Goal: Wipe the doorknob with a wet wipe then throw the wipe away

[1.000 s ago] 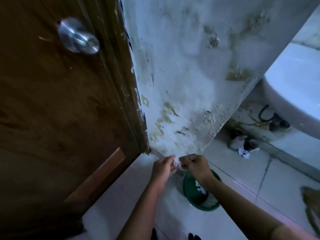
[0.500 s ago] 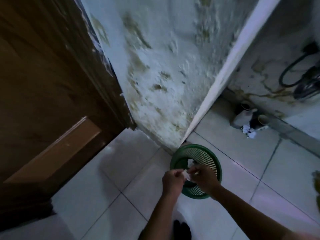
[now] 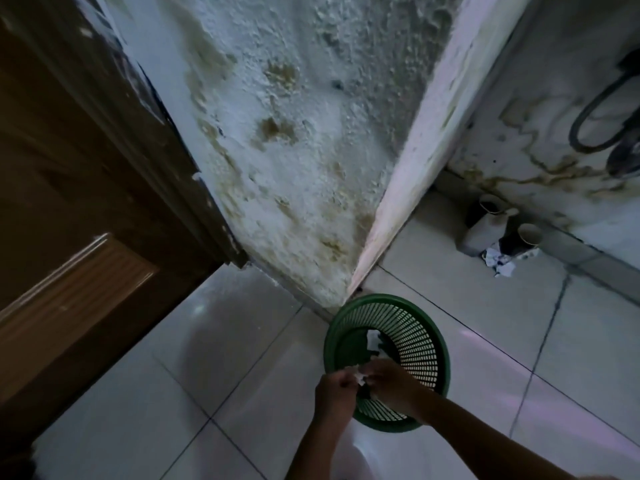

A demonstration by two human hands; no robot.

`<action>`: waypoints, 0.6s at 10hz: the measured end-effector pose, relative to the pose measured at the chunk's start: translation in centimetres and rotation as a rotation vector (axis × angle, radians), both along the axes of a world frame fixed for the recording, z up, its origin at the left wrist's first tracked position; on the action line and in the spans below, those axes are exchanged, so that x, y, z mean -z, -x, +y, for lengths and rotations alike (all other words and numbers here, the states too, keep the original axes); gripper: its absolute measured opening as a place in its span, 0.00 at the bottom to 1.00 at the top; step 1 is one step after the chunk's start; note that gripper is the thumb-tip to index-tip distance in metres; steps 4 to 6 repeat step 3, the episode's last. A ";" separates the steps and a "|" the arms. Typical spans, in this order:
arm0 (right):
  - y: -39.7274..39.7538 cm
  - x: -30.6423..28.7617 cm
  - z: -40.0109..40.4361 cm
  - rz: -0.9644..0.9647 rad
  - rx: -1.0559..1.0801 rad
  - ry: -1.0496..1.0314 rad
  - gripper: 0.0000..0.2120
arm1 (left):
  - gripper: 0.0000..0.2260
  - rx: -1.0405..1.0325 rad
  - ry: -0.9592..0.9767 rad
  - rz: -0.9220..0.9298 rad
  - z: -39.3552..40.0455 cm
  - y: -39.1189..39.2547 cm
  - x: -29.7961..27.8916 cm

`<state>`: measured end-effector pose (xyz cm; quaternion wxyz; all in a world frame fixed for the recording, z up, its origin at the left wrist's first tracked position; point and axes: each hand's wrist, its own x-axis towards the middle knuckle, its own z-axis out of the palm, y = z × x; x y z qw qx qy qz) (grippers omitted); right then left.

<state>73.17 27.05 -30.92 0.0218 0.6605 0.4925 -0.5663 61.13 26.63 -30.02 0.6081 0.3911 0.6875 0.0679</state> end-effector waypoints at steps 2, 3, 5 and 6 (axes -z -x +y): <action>-0.1 1.7 0.6 -0.043 -0.010 -0.037 0.13 | 0.14 0.055 0.035 -0.081 0.9 0.9 1.8; 0.0 0.4 0.4 -0.125 -0.098 -0.057 0.14 | 0.12 -0.019 0.035 -0.068 0.6 2.2 1.1; 0.0 0.4 0.4 -0.125 -0.098 -0.057 0.14 | 0.12 -0.019 0.035 -0.068 0.6 2.2 1.1; 0.0 0.4 0.4 -0.125 -0.098 -0.057 0.14 | 0.12 -0.019 0.035 -0.068 0.6 2.2 1.1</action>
